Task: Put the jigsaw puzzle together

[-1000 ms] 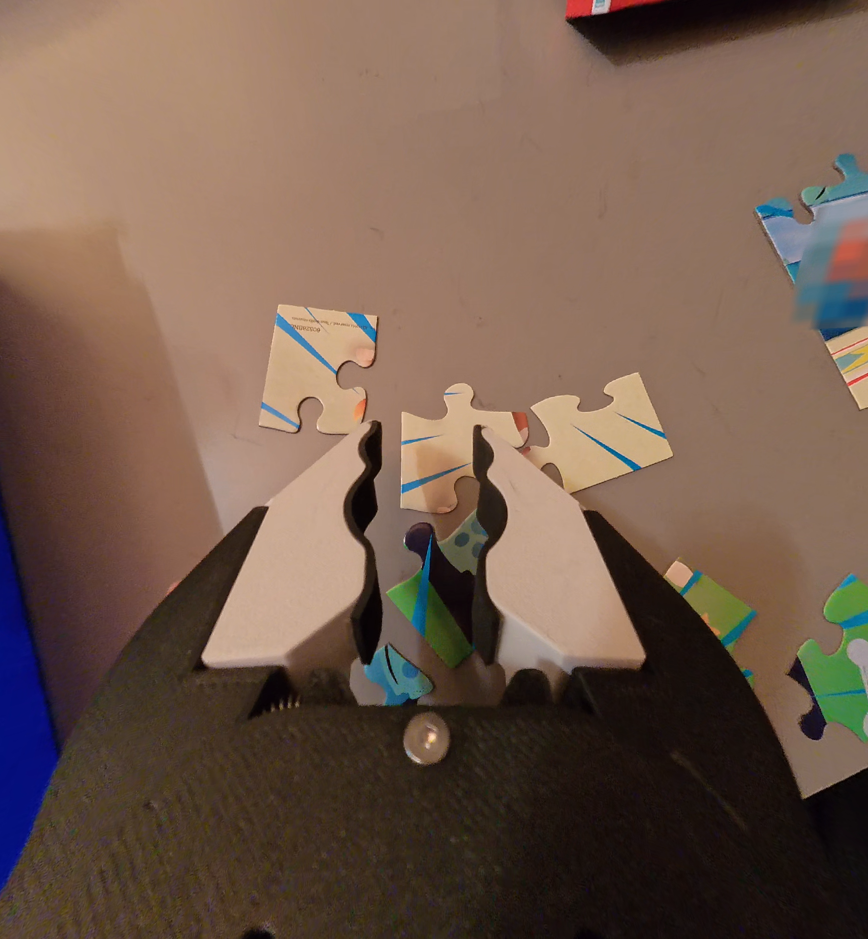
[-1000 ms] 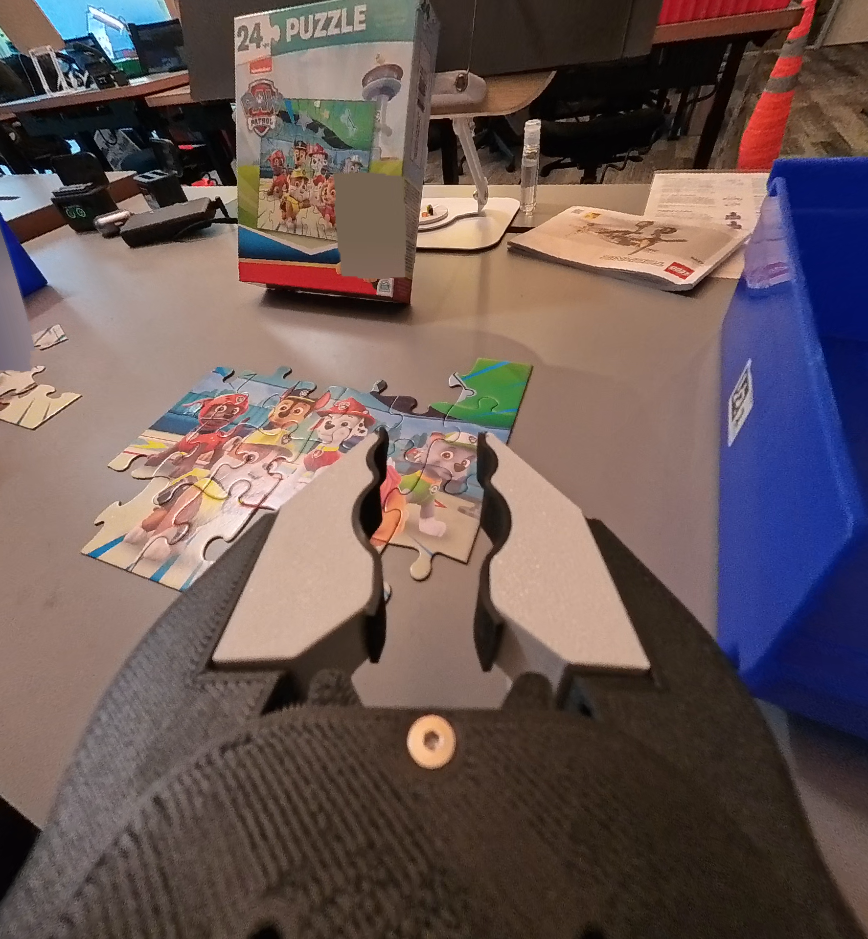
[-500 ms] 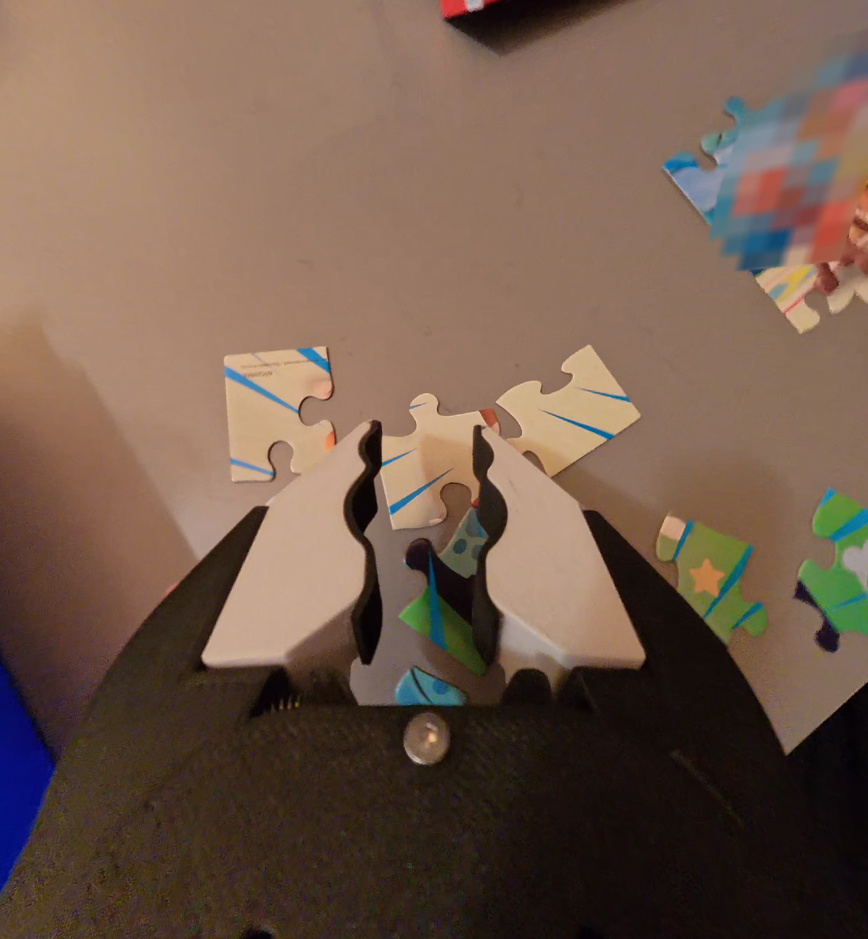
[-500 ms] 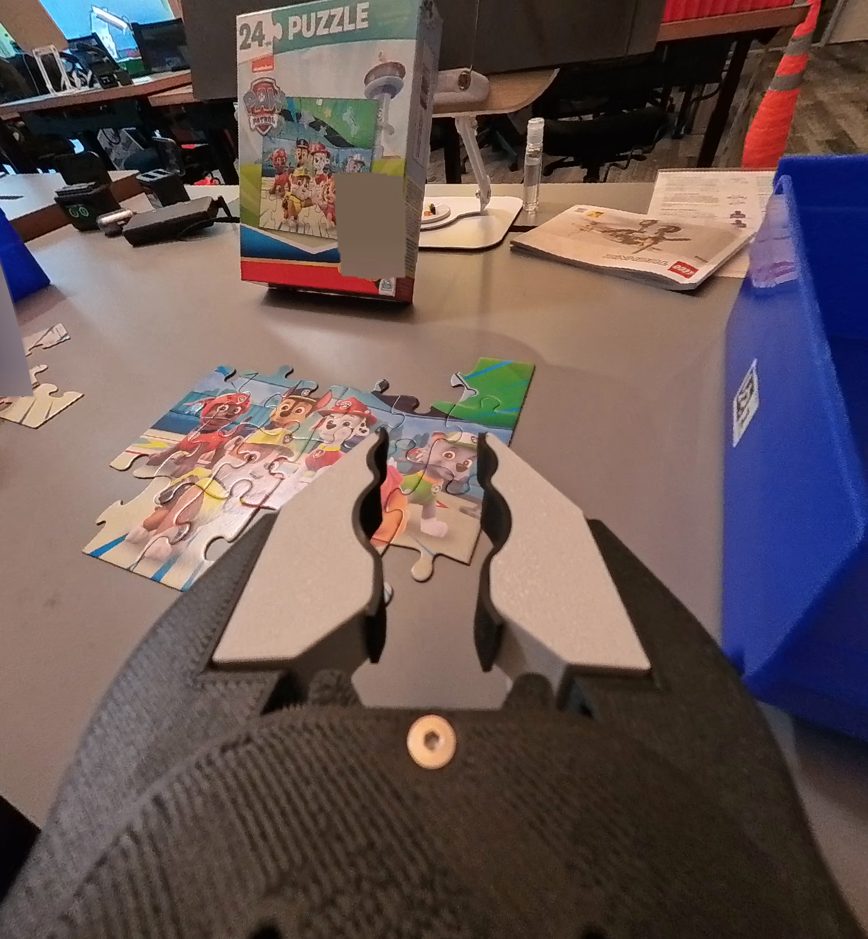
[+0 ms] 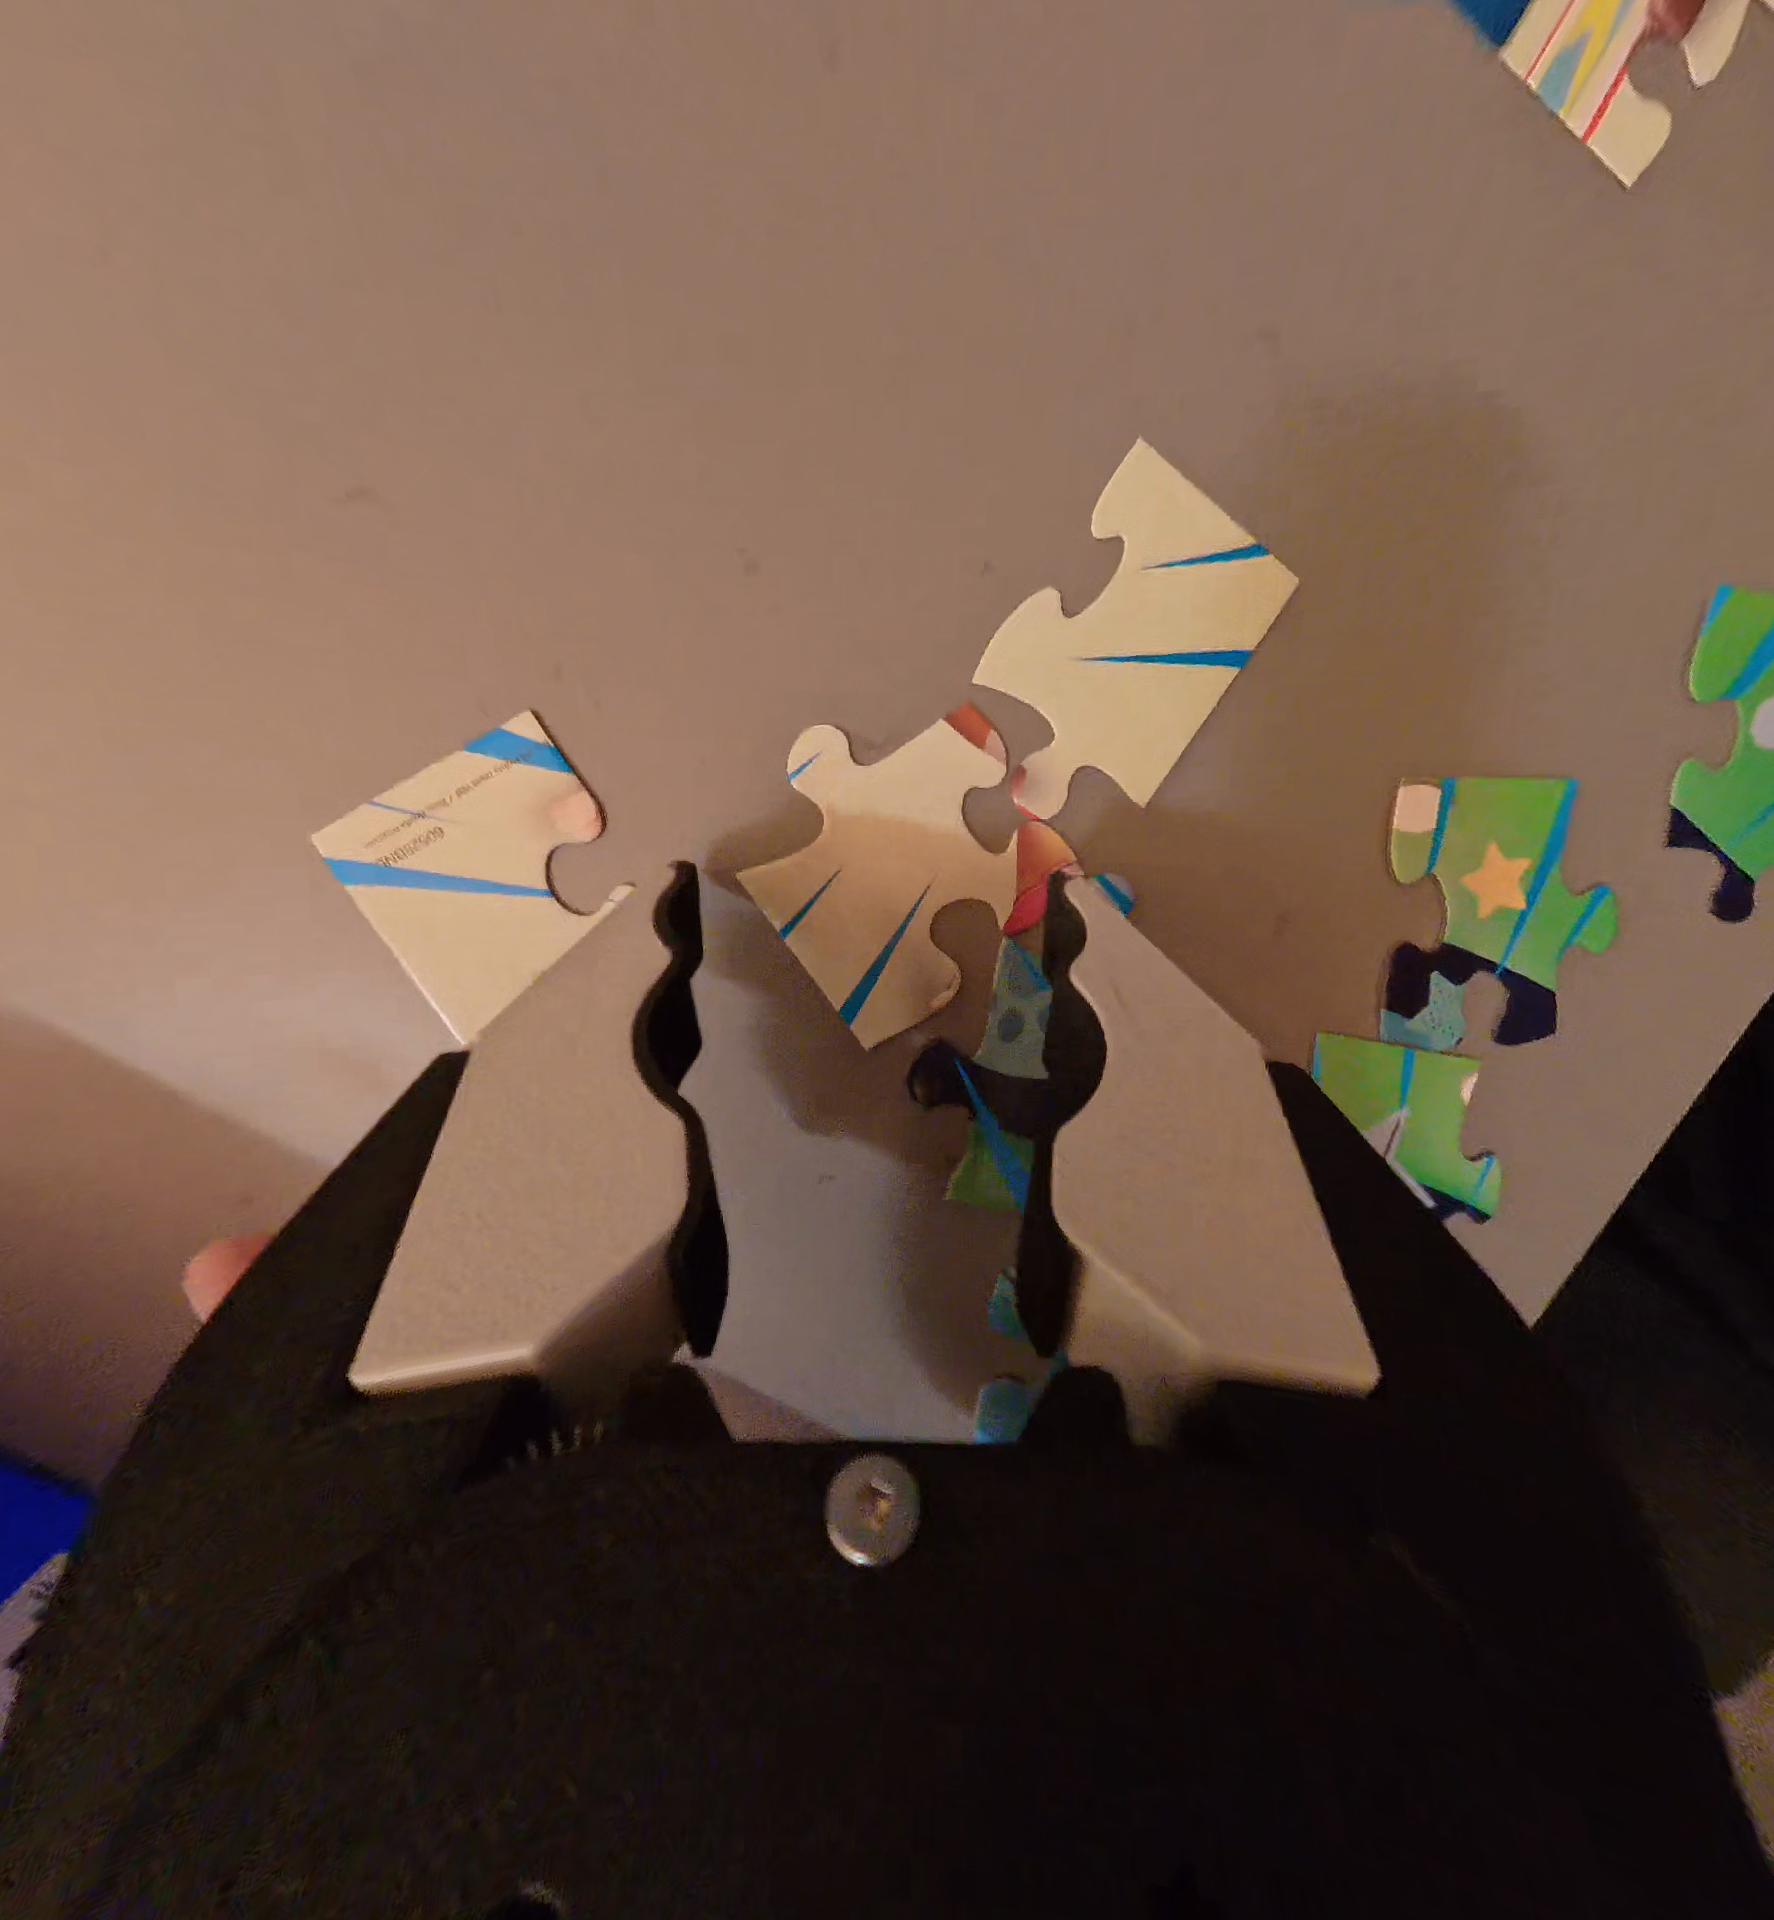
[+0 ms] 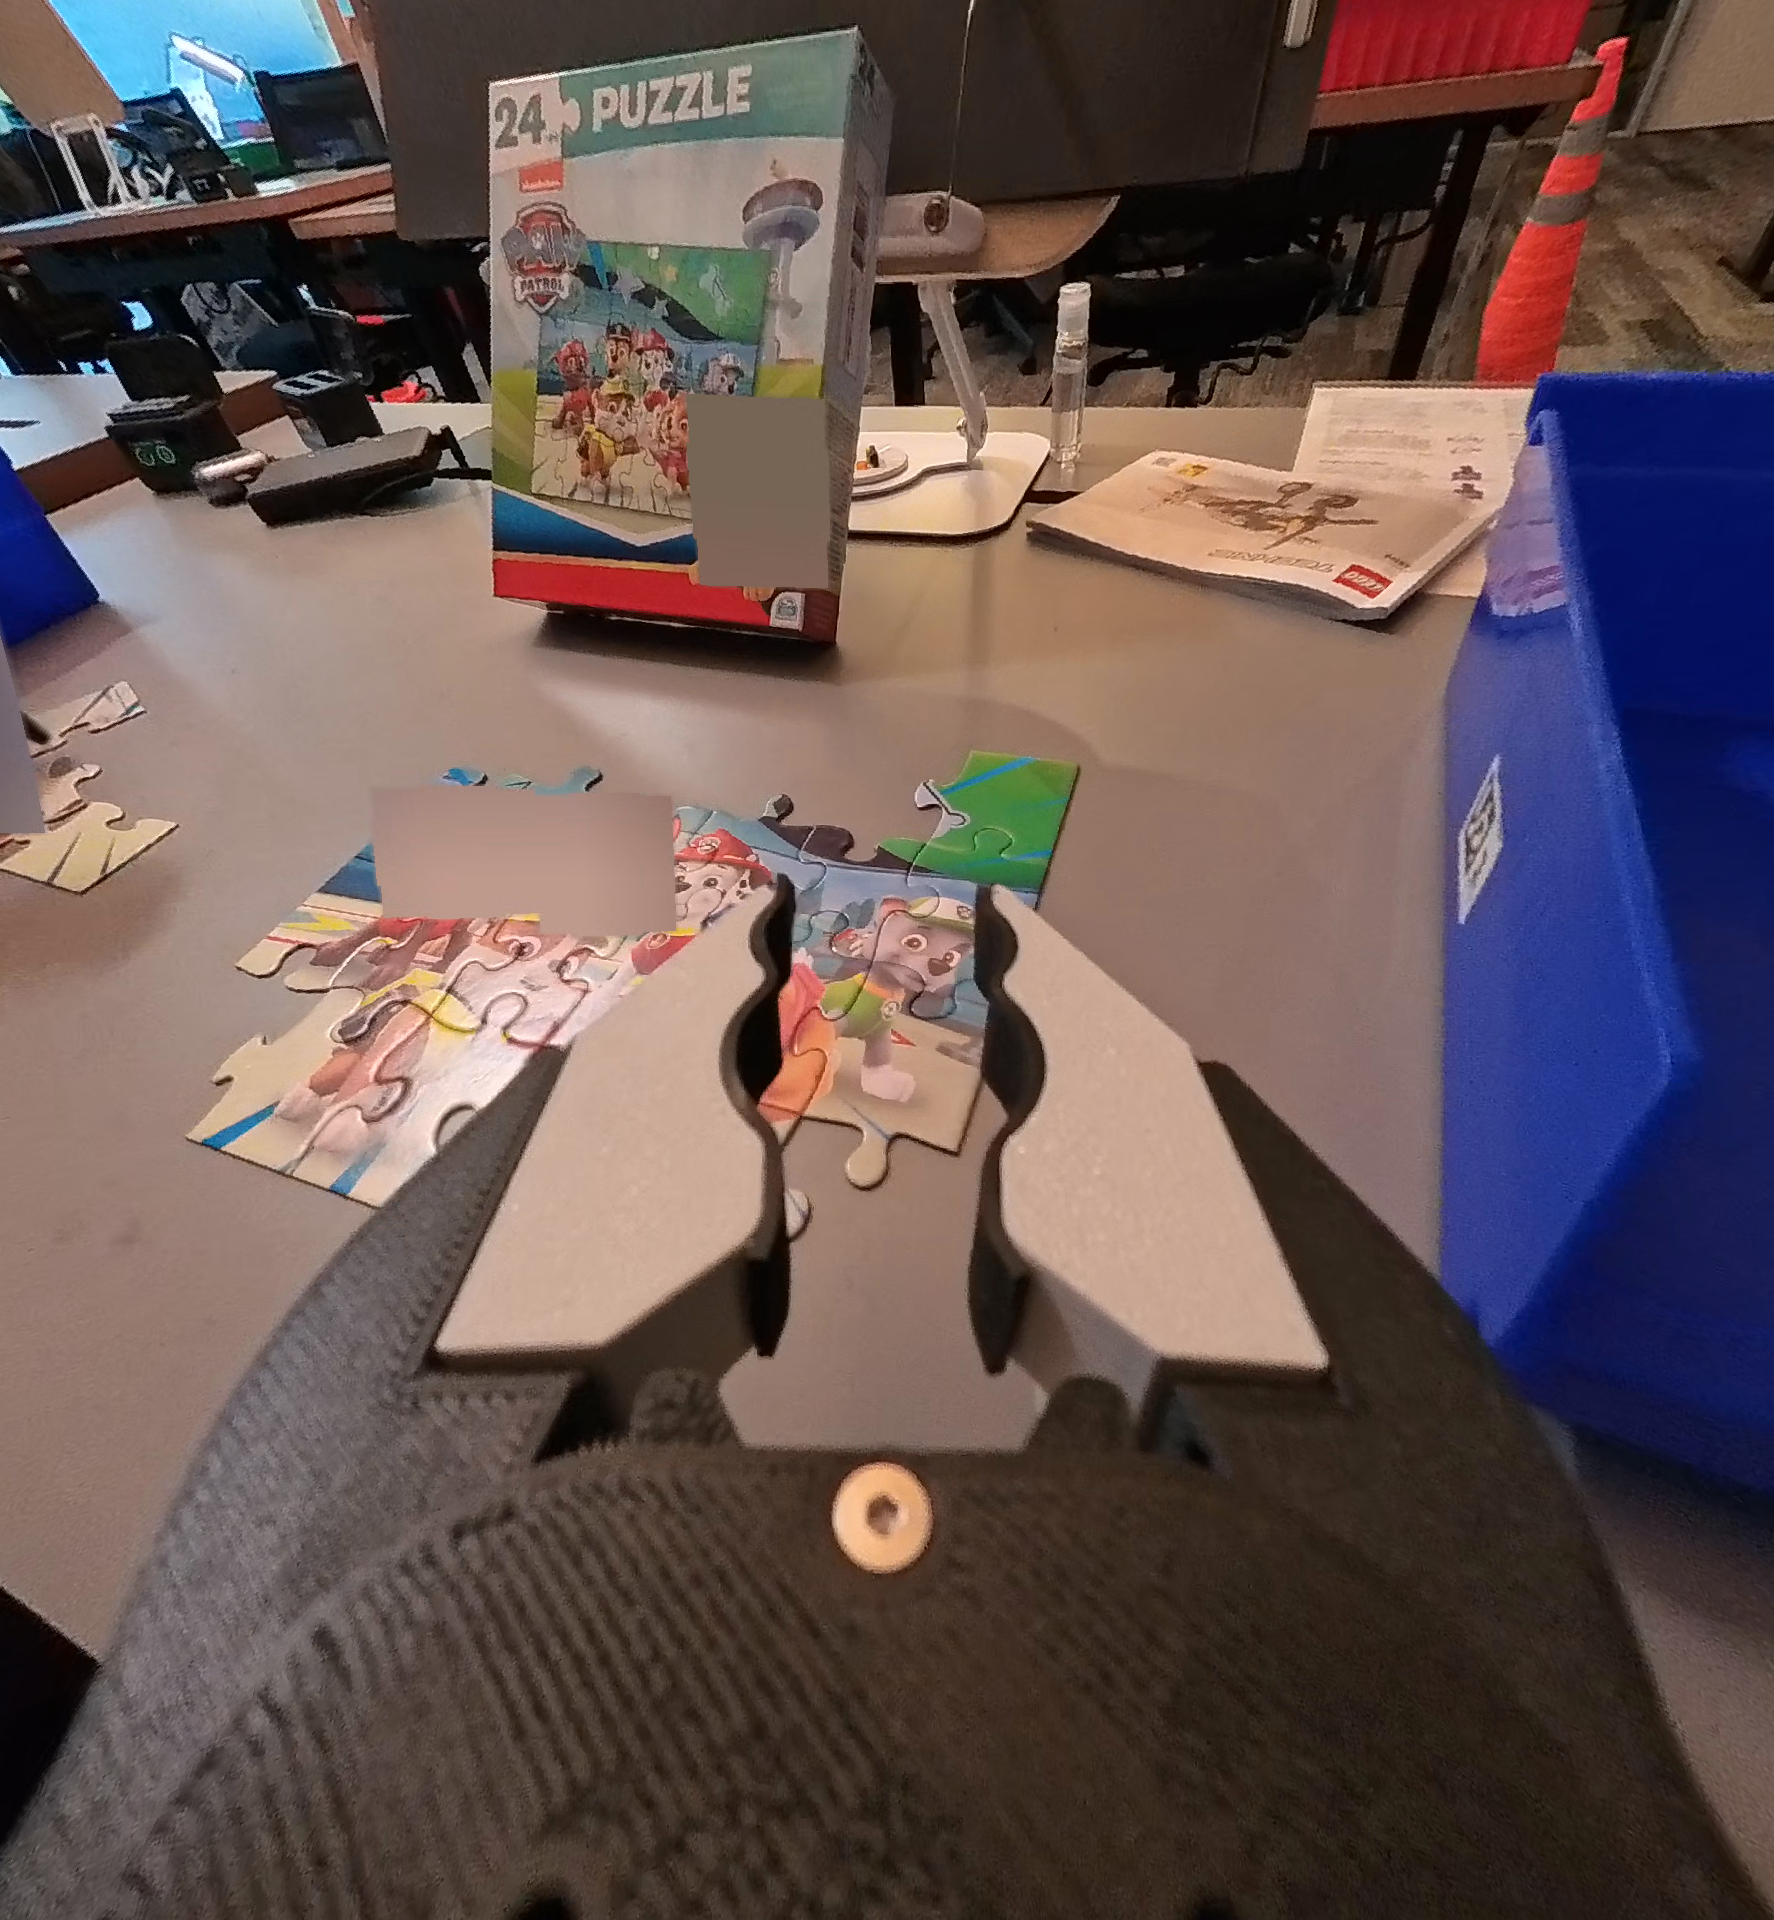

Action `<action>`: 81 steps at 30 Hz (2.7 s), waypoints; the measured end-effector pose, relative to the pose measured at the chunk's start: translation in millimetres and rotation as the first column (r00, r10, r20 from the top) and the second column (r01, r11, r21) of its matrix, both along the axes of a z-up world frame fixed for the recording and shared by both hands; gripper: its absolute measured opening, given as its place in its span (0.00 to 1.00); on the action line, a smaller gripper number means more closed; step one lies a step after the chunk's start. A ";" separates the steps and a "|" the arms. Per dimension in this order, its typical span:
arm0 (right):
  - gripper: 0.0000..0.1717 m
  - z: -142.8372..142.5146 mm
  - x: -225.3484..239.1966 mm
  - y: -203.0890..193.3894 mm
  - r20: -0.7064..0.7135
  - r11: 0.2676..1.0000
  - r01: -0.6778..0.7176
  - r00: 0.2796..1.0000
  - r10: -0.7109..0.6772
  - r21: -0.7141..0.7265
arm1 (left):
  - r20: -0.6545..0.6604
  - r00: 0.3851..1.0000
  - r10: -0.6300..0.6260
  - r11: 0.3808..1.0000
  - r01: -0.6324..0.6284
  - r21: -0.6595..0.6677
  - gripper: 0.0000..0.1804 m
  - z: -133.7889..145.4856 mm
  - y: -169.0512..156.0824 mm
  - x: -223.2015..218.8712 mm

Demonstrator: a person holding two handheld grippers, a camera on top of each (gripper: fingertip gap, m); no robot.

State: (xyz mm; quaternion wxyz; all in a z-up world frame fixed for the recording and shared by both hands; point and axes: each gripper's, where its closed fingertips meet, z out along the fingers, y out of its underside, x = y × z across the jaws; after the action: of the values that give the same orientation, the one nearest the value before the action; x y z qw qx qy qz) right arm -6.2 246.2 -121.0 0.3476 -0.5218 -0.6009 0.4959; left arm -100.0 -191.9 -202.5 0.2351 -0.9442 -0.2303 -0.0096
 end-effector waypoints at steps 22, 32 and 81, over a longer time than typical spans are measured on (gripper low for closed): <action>0.19 5.2 0.1 -8.1 -0.010 1.000 -0.001 1.000 0.002 0.015 | -0.001 0.905 -0.426 0.882 0.415 -0.224 0.19 -10.0 2.5 7.6; 0.19 -0.1 -5.1 -19.3 0.000 0.999 -0.031 1.000 0.031 0.032 | -0.116 0.904 -0.412 0.894 0.377 -0.241 0.00 -9.7 3.6 13.8; 0.06 -83.2 -89.3 -433.1 0.489 0.442 -0.877 0.475 0.732 0.190 | 0.013 0.977 0.214 0.941 -0.209 0.264 0.22 3.0 -9.0 24.4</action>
State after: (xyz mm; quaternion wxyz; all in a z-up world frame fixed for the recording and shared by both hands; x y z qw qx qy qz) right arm -95.6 -186.8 -204.2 0.0583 -0.1538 -0.9169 0.3637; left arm -75.5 -200.8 -199.5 0.3603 -0.8743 -0.3251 -0.0076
